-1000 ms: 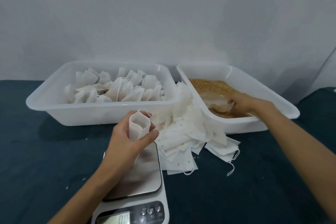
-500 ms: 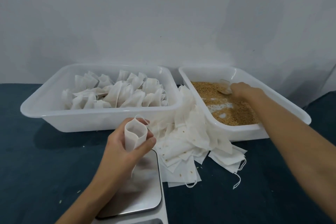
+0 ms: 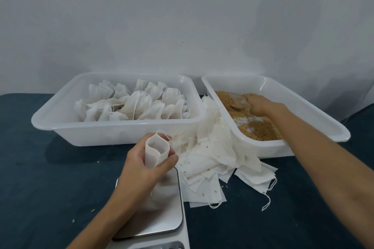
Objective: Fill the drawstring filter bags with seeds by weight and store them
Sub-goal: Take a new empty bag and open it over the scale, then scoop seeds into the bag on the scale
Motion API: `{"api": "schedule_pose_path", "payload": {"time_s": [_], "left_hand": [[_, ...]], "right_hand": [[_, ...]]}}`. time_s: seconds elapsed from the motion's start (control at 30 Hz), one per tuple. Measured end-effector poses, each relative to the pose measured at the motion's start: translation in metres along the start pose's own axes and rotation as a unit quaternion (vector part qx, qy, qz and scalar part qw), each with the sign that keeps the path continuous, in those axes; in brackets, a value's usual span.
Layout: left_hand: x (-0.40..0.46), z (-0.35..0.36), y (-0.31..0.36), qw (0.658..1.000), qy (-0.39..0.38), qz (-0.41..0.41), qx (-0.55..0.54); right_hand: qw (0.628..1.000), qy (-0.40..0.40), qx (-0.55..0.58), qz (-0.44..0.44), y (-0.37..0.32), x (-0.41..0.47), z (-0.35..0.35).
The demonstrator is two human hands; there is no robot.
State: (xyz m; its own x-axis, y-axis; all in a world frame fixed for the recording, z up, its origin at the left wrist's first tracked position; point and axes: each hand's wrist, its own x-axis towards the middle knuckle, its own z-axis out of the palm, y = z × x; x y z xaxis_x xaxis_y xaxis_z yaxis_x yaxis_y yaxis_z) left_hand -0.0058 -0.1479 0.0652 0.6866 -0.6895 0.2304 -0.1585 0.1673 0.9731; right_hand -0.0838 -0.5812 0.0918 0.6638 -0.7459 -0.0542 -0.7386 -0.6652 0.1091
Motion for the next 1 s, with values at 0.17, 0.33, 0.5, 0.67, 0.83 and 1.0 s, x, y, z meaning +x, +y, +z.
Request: {"api": "schedule_pose_path", "payload": {"time_s": [0.17,0.33,0.5,0.67,0.83,1.0], "left_hand": [[0.001,-0.001,0.001,1.0,-0.005,0.009,-0.013],[0.0,-0.001,0.001,1.0,-0.013,0.012,-0.01],[0.0,-0.002,0.004,1.0,-0.005,0.008,-0.015],[0.001,-0.003,0.003,1.0,0.001,0.004,-0.013],[0.002,-0.006,0.003,1.0,0.007,0.008,0.004],[0.003,-0.006,0.005,1.0,0.004,0.008,0.003]], "right_hand": [[1.0,0.022,0.003,0.016,-0.007,-0.003,-0.005],[0.998,0.053,0.01,0.015,-0.016,-0.008,-0.008],[0.993,0.056,0.089,0.061,-0.008,-0.02,-0.012],[0.98,0.108,0.143,0.086,-0.005,-0.046,-0.02],[0.969,0.171,0.159,0.079,-0.006,-0.072,-0.022],[0.957,0.194,0.209,0.055,-0.002,-0.092,-0.021]]}}
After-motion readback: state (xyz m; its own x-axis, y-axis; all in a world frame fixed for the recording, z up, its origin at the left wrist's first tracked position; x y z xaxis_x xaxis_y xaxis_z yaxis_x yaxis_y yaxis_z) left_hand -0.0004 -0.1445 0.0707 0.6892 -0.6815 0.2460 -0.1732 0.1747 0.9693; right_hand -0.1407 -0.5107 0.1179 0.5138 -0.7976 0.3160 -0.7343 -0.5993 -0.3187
